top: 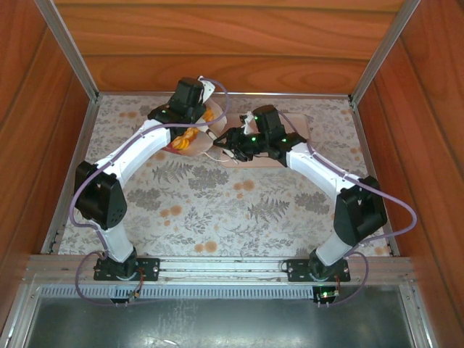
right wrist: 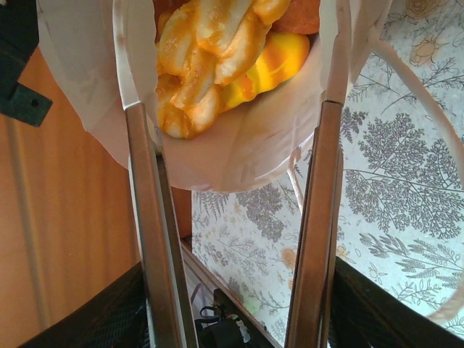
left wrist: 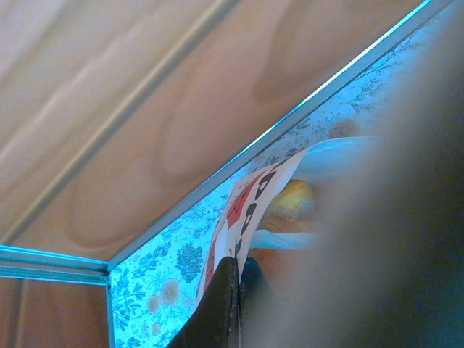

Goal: Take the fake bread out of the paper bag

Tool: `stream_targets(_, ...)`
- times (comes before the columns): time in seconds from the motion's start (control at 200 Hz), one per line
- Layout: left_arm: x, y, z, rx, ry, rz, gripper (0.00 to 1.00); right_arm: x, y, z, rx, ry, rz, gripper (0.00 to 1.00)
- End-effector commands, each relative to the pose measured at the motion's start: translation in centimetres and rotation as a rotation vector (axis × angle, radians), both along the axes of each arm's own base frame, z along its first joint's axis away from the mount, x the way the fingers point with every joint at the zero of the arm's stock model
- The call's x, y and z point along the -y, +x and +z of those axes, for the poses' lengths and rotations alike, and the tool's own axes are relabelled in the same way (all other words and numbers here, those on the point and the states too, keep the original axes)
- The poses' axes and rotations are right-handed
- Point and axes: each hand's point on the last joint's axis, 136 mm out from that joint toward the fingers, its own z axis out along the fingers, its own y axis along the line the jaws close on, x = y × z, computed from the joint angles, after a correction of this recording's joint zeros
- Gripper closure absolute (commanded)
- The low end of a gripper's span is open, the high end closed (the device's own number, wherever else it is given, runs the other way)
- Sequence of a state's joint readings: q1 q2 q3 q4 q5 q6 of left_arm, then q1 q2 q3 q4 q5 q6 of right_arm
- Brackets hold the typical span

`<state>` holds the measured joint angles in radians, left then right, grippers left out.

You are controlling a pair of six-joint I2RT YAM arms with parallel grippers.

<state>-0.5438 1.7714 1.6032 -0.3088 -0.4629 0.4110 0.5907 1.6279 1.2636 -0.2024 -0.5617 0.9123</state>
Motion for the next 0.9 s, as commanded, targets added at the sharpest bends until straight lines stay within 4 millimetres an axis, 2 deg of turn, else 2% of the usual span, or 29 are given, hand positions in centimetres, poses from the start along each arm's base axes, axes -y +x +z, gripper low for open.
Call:
stream_targets(0.0,0.2,-0.5,2.9,0.068,-0.068,0.001,1.00,-1.3,0.2,1.8,0.025,0.065,0.040,0.40)
stream_targets(0.2,0.8,-0.5,2.6,0.065,-0.055,-0.008,1.00,-1.6,-0.1,2.0,0.009,0.078,0.052,0.41)
stream_targets(0.235,0.9,-0.5,2.6,0.065,-0.052,-0.009,1.00,-1.9,0.2,0.6,-0.019,0.060,0.053,0.41)
stream_targets(0.64,1.9,-1.1,2.5,0.067,-0.029,-0.029,1.00,-3.5,0.6,0.0,-0.038,0.077,0.080,0.43)
stream_targets(0.815,1.8,-1.2,2.6,0.067,-0.030,-0.030,1.00,-3.8,0.9,0.0,-0.035,0.078,0.077,0.48)
stream_targets(0.895,1.8,-1.2,2.5,0.067,-0.027,-0.027,1.00,-3.7,0.9,0.0,-0.030,0.071,0.072,0.55)
